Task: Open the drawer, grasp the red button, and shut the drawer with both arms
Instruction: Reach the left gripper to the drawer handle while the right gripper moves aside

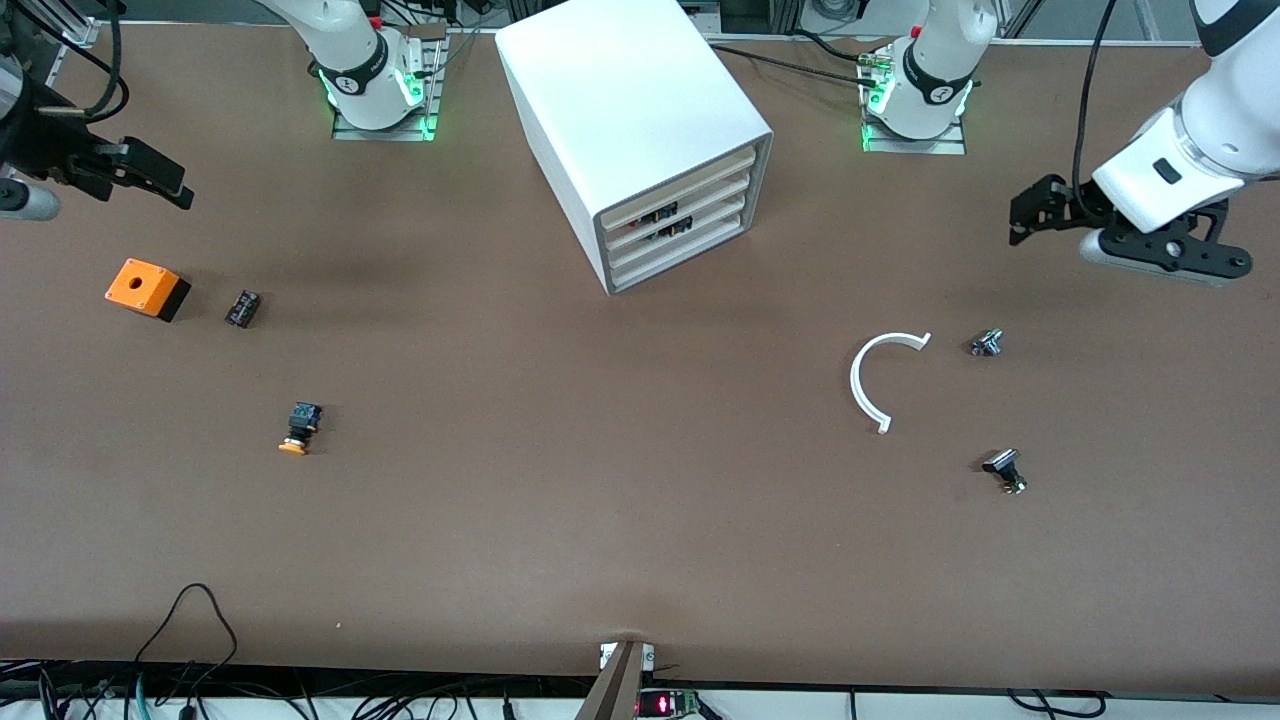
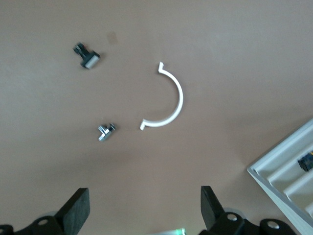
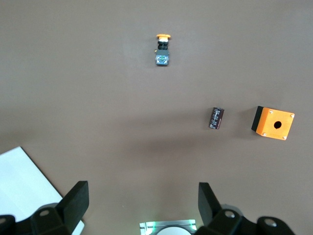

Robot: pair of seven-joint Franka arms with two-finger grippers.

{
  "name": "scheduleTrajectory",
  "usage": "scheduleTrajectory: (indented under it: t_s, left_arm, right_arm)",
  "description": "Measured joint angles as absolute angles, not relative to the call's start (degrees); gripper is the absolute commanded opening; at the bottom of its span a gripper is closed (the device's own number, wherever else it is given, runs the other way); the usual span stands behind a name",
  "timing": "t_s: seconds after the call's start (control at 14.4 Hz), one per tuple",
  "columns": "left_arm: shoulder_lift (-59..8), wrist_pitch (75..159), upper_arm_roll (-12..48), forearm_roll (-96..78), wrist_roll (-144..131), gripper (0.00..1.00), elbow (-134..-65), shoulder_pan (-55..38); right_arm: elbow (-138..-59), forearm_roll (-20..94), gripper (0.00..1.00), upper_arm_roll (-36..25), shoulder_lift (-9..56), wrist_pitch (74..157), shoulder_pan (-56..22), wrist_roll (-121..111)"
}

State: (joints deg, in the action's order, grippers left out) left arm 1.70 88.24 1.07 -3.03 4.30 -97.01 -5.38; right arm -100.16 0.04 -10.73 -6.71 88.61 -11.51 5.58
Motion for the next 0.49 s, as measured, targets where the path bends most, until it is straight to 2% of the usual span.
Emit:
scheduleTrajectory:
  t_s: [0.07, 0.21, 0.49]
  left_arm:
    - [1.0, 82.7, 1.4, -6.0, 4.3, 1.00, -97.0, -5.4]
    - [-1.1, 79.8, 1.6, -10.3, 4.4, 1.00, -97.1, -5.7]
    - [-9.2, 80.1, 2.3, -20.8, 6.6, 1.00, -97.2, -6.6]
  right_arm:
    - [-100.3, 0.1, 0.99, -10.6, -5.2, 88.6, -11.6, 4.2]
    - [-100.4, 0.6, 0.99, -10.5, -3.3, 90.0, -11.7, 3.9]
    - [-100.4, 1.0, 0.99, -10.3, 1.8, 95.8, -12.7, 3.8]
